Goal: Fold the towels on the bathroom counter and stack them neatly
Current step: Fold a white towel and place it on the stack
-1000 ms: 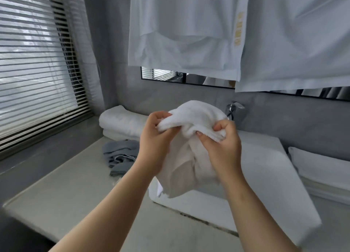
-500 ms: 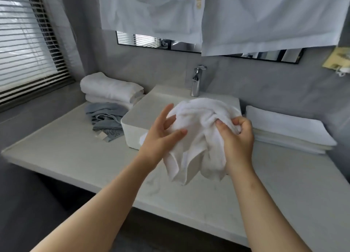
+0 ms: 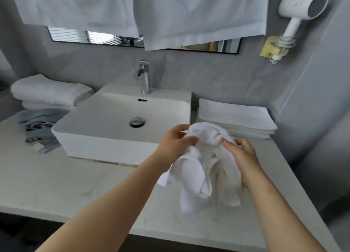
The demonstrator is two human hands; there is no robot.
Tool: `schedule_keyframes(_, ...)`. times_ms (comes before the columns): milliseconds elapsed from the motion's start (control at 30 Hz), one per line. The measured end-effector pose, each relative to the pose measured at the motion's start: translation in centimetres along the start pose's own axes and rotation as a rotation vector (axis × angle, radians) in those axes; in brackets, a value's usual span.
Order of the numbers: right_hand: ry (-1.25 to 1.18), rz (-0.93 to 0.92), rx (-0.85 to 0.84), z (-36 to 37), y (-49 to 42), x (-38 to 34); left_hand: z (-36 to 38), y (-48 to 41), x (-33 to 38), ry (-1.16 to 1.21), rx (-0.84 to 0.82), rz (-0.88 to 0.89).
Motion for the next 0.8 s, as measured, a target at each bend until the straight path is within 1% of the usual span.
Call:
schedule_keyframes(133, 0.123, 0.145, -0.039, -5.9, -3.5, 4.0, 6.1, -4.2, -2.9, -0.126, -0.022, -0.106)
schedule_keyframes(233, 0.273, 0.232, -0.076, -9.5, -5.8, 7.2, 9.7, -6.6, -5.2, -0.196, -0.018, -0.167)
schedule_keyframes(267, 0.382, 0.247, -0.072, -10.5, -6.6, 8.1, 10.6, -7.2, -5.7, -0.206, -0.016, -0.183)
schedule_keyframes(333, 0.79, 0.225, -0.067, -12.2, -8.1, 8.9, 11.9, -8.2, -6.8, -0.184, 0.003, -0.211)
schedule_keyframes(367, 0.973, 0.176, -0.059, -12.5, -8.7, 8.5, 12.4, -8.6, -7.3, -0.162, 0.016, -0.222)
schedule_keyframes(400, 1.076, 0.083, -0.05, -12.1, -9.1, 7.6, 12.7, -9.0, -7.8, -0.14, 0.032, -0.232)
schedule_keyframes(433, 1.082, -0.019, -0.064, -11.2, -9.1, 6.5, 13.0, -9.3, -8.1, -0.119, 0.058, -0.238)
schedule_keyframes(500, 0.935, -0.179, -0.193, -8.4, -8.9, 5.2, 13.0, -10.0, -8.6, -0.077, 0.126, -0.249)
schedule_keyframes(533, 0.844, -0.193, -0.293, -7.0, -8.8, 5.3, 13.1, -10.3, -8.8, -0.045, 0.149, -0.247)
schedule_keyframes(567, 0.8, -0.16, -0.394, -5.7, -8.6, 6.0, 13.2, -10.5, -8.9, -0.019, 0.156, -0.25)
schedule_keyframes(600, 0.751, -0.117, -0.451, -5.0, -8.7, 7.2, 13.3, -10.7, -9.0, 0.003, 0.15, -0.257)
schedule_keyframes(667, 0.738, -0.033, -0.422, -5.4, -9.2, 9.3, 13.6, -10.8, -9.5, -0.008, 0.113, -0.271)
schedule_keyframes(733, 0.903, 0.053, -0.388, -6.2, -9.9, 11.1, 13.5, -10.7, -10.1, -0.108, 0.071, -0.248)
schedule_keyframes(800, 1.137, 0.066, -0.438, -6.4, -10.3, 12.3, 13.2, -10.5, -10.9, -0.217, 0.04, -0.228)
Point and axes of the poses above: each hand's wrist, its own y-axis away from the middle knuckle, its own z-axis out of the palm, x = y × z, the point moved 9 cm from there along -y, towards the middle knuckle, and after that the axes turned 1 degree about -z, right-handed, at the moved point
